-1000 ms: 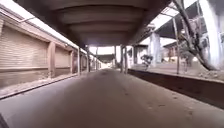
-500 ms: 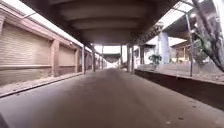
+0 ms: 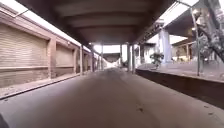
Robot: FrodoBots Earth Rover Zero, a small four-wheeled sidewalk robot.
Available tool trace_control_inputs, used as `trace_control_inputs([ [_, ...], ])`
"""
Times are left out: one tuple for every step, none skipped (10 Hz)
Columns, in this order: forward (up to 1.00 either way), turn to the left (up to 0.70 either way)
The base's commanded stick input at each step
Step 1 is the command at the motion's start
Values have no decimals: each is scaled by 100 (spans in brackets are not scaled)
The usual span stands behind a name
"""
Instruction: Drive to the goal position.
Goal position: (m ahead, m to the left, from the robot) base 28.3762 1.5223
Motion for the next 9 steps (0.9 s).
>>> trace_control_inputs([
  [70, 0],
  [70, 0],
  [70, 0],
  [70, 0],
  [70, 0],
  [70, 0],
  [70, 0],
  [70, 0],
  [70, 0],
])
